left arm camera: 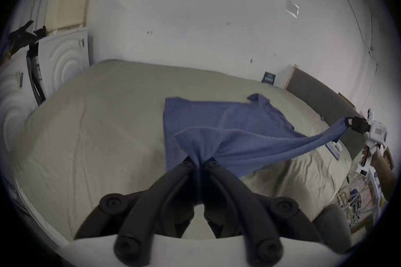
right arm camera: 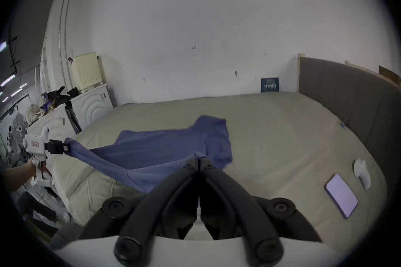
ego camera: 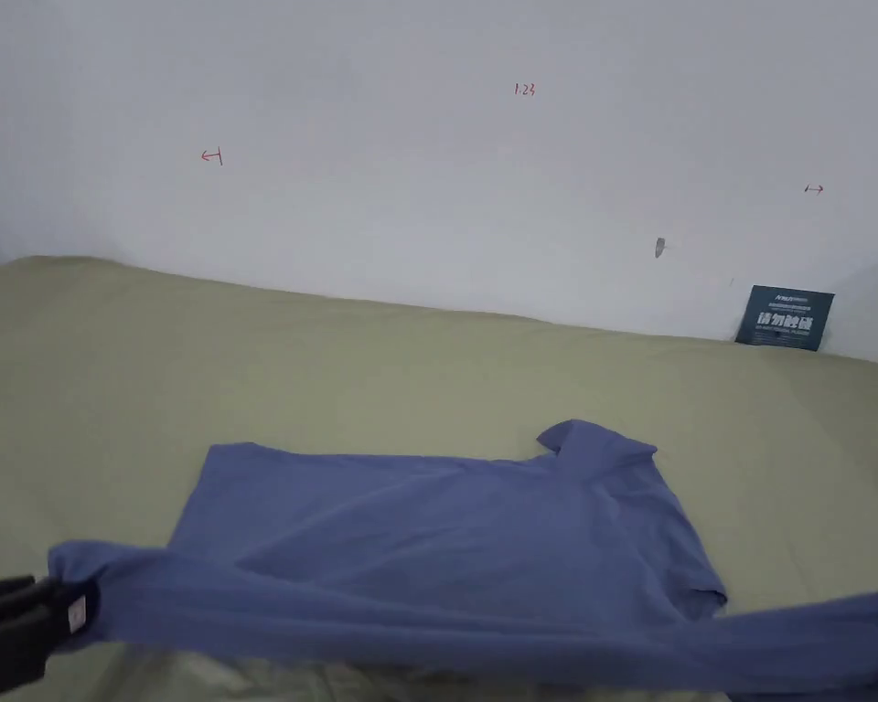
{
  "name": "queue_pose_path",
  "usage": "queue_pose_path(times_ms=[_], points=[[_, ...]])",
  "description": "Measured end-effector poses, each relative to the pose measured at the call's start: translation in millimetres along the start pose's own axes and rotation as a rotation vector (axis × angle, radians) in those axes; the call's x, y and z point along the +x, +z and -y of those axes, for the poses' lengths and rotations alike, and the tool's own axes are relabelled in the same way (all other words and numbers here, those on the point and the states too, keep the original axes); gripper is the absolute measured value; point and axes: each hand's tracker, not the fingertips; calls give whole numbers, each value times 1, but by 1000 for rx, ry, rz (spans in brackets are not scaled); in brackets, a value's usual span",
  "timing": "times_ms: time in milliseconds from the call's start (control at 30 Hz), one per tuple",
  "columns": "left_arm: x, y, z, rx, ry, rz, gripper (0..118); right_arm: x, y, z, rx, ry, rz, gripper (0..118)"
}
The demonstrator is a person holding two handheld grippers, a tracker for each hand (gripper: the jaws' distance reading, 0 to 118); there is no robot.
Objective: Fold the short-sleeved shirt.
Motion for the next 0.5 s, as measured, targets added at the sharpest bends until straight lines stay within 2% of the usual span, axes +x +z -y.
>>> queue_pose_path(times_ms=[233, 300, 400, 433, 500], points=[[-15, 0, 60, -59, 25, 29, 8, 7, 17, 64, -137, -81, -32, 0], [-17, -4, 71, -92, 3, 35, 10, 7, 16, 77, -177, -68, -24, 0], [-19, -7, 85, -131, -25, 14, 28, 14, 14, 95, -249, -55, 49, 0], [-21, -8, 89, -140, -30, -4, 28, 17, 15, 101, -246, -56, 58, 0], [-30, -8, 98, -167, 2, -23, 37, 24, 15, 108, -260, -98, 88, 0]])
